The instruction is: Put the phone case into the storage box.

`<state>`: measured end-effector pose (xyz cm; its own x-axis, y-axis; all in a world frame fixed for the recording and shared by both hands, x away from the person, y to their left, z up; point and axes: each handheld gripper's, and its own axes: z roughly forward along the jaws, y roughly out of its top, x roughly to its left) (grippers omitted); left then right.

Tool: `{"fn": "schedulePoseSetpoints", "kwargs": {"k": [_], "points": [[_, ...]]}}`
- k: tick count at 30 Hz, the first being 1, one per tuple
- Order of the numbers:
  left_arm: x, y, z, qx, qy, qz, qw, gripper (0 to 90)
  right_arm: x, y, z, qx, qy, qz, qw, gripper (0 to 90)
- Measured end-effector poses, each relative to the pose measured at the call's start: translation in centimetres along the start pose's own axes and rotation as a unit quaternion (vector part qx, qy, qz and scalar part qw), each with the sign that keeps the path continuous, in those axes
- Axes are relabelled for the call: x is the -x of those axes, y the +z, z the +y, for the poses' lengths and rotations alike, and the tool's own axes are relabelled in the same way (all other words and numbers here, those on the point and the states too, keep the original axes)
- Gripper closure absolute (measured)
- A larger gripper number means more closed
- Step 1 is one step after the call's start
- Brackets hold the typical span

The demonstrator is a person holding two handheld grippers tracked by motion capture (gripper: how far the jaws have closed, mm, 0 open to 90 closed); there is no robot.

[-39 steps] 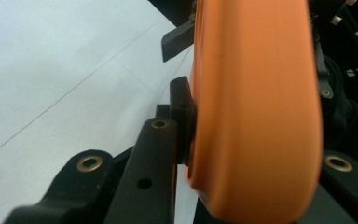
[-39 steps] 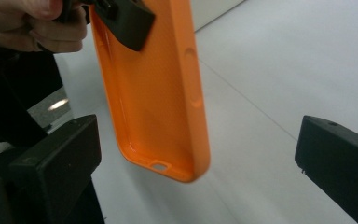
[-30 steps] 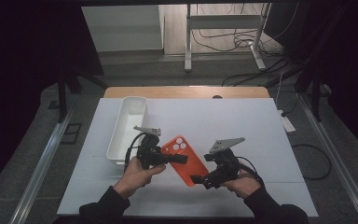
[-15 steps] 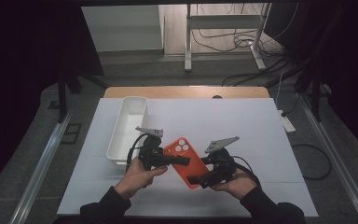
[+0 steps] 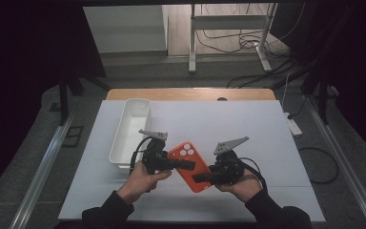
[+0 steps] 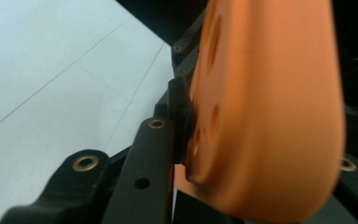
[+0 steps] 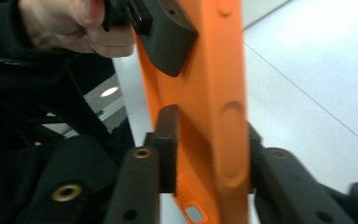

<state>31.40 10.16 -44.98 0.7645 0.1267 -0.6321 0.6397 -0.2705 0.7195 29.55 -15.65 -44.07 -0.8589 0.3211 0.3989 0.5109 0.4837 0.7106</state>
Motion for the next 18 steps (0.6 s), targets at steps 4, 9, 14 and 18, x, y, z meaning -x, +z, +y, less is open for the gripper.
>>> {"fn": "schedulePoseSetpoints", "kwargs": {"k": [4, 9, 14, 18], "points": [[0.2, -0.1, 0.1, 0.008, 0.005, 0.005, 0.9999, 73.6, 0.2, -0.2, 0.0, 0.008, 0.003, 0.035, 0.9994, 84.6], [0.4, -0.3, 0.2, 0.014, 0.009, 0.013, 0.9998, 67.4, -0.2, -0.3, 0.2, 0.016, -0.008, 0.024, 0.9996, 85.1], [0.9, -0.3, 0.4, 0.012, 0.028, 0.053, 0.9982, 57.0, -0.1, -0.7, 0.3, 0.028, -0.005, 0.014, 0.9995, 85.1], [1.4, -0.2, 0.5, 0.005, 0.047, 0.084, 0.9953, 46.5, -0.1, -0.9, 0.2, 0.034, -0.008, -0.003, 0.9994, 85.1]]}}
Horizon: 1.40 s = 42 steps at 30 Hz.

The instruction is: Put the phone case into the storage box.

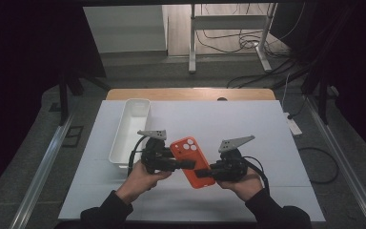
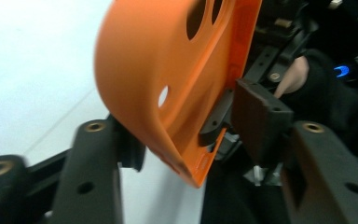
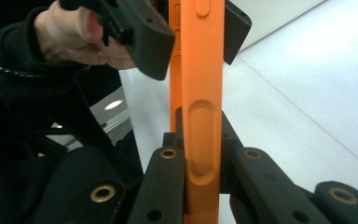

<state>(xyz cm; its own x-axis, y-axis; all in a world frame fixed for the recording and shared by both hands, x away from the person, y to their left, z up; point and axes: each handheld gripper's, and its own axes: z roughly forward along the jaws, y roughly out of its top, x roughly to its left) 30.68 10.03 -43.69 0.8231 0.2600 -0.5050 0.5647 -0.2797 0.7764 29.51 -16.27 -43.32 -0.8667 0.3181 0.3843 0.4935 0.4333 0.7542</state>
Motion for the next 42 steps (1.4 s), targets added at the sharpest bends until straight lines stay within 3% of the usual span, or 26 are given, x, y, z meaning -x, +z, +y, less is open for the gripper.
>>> {"fn": "schedulePoseSetpoints", "kwargs": {"k": [5, 11, 12, 20, 21, 22, 24, 25, 26, 29, 31, 38, 42], "points": [[0.3, -0.3, 0.2, -0.003, 0.015, 0.043, 0.9989, 33.1, 0.0, -0.2, 0.0, 0.004, -0.006, -0.024, 0.9997, 85.0], [0.4, -0.7, 0.3, -0.005, 0.022, 0.096, 0.9951, 17.4, 0.0, -0.6, -0.1, 0.009, -0.008, -0.054, 0.9985, 84.9], [0.4, -0.7, 0.3, -0.005, 0.022, 0.096, 0.9951, 14.7, 0.0, -0.6, -0.1, 0.009, -0.008, -0.054, 0.9985, 84.9], [0.9, -1.0, 0.5, -0.021, 0.032, 0.169, 0.9849, 1.4, -0.2, -0.9, -0.1, 0.011, -0.025, -0.105, 0.9941, 84.9], [1.0, -1.0, 0.5, -0.025, 0.034, 0.185, 0.9818, 0.9, -0.2, -1.0, -0.1, 0.01, -0.027, -0.11, 0.9935, 84.9], [1.0, -1.0, 0.5, -0.025, 0.034, 0.185, 0.9818, 0.7, -0.2, -1.0, -0.1, 0.01, -0.027, -0.11, 0.9935, 84.9], [1.1, -1.0, 0.5, -0.034, 0.039, 0.201, 0.9782, 0.0, -0.3, -1.0, -0.1, 0.009, -0.031, -0.123, 0.9919, 84.9], [1.2, -1.0, 0.5, -0.038, 0.042, 0.216, 0.9747, 0.0, -0.3, -1.0, -0.1, 0.008, -0.033, -0.126, 0.9915, 84.9], [1.2, -1.0, 0.5, -0.038, 0.042, 0.216, 0.9747, 0.0, -0.3, -0.9, -0.1, 0.007, -0.034, -0.13, 0.991, 84.9], [1.4, -0.9, 0.6, -0.046, 0.041, 0.245, 0.9677, 0.0, -0.3, -0.9, -0.2, 0.006, -0.035, -0.134, 0.9904, 84.9], [1.4, -0.8, 0.5, -0.05, 0.039, 0.253, 0.9655, 0.0, -0.3, -0.8, -0.2, 0.005, -0.037, -0.138, 0.9898, 84.9], [1.5, -0.5, 0.6, -0.057, 0.032, 0.225, 0.972, 0.0, -0.6, -0.5, -0.2, 0.001, -0.049, -0.146, 0.9881, 84.8], [1.6, -0.3, 0.6, -0.06, 0.032, 0.228, 0.9713, 4.6, -0.8, -0.4, -0.1, 0.0, -0.053, -0.147, 0.9877, 84.8]]}}
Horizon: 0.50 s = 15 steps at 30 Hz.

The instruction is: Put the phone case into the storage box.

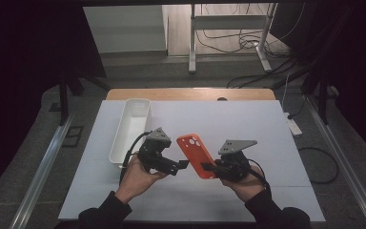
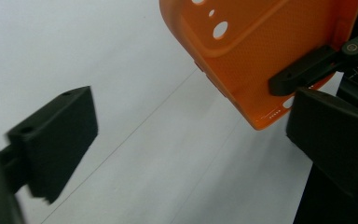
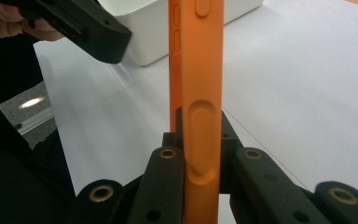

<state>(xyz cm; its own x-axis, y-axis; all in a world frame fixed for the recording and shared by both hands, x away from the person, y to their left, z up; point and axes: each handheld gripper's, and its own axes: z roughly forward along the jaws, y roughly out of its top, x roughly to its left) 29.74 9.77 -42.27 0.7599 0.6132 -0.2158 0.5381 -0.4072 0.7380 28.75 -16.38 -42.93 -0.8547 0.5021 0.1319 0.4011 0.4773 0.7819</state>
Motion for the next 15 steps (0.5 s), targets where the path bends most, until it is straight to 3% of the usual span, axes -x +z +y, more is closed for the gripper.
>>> {"fn": "schedulePoseSetpoints", "kwargs": {"k": [10, 15], "points": [[-0.06, -0.13, 0.01, -0.004, -0.016, -0.034, 0.9993, 44.1, -0.39, 0.22, 0.07, 0.001, -0.009, -0.005, 0.9999, 84.8], [-0.33, -0.29, 0.0, -0.002, -0.035, -0.056, 0.9978, 64.4, -0.53, 0.26, 0.08, 0.0, -0.016, -0.008, 0.9998, 84.8]]}}
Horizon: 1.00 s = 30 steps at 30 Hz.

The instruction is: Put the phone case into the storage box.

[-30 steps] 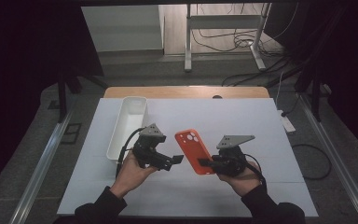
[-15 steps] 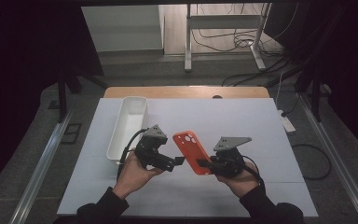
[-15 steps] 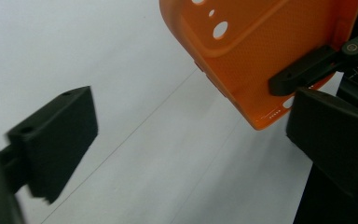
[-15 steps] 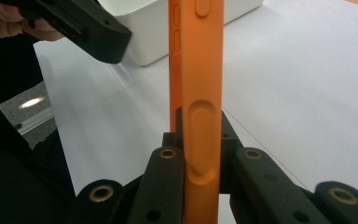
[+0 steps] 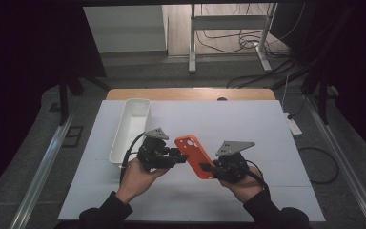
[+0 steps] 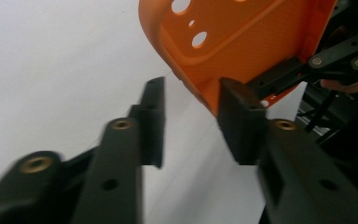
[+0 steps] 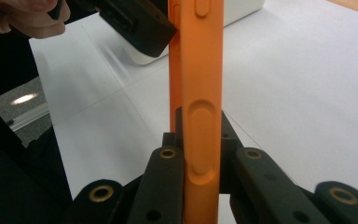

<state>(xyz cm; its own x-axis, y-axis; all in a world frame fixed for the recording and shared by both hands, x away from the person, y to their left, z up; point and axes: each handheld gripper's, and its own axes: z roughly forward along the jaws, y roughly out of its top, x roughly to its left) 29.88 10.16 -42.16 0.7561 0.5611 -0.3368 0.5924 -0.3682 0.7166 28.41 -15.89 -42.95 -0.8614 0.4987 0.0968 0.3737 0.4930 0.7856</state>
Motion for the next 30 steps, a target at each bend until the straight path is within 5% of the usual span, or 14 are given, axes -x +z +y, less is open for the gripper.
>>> {"fn": "schedulePoseSetpoints", "kwargs": {"k": [10, 22, 30], "points": [[-0.8, -0.2, -0.2, -0.005, -0.049, -0.034, 0.9982, 87.2, -0.2, 0.1, 0.0, -0.003, -0.01, -0.007, 0.9999, 84.6], [-1.3, -0.3, -0.3, 0.015, -0.102, -0.076, 0.9918, 89.0, -0.1, 0.7, -0.2, -0.017, -0.004, -0.011, 0.9998, 82.6], [-0.7, -0.2, -0.2, 0.017, -0.103, -0.071, 0.992, 89.0, -0.2, 0.9, -0.2, -0.013, -0.002, -0.015, 0.9998, 76.1]]}}
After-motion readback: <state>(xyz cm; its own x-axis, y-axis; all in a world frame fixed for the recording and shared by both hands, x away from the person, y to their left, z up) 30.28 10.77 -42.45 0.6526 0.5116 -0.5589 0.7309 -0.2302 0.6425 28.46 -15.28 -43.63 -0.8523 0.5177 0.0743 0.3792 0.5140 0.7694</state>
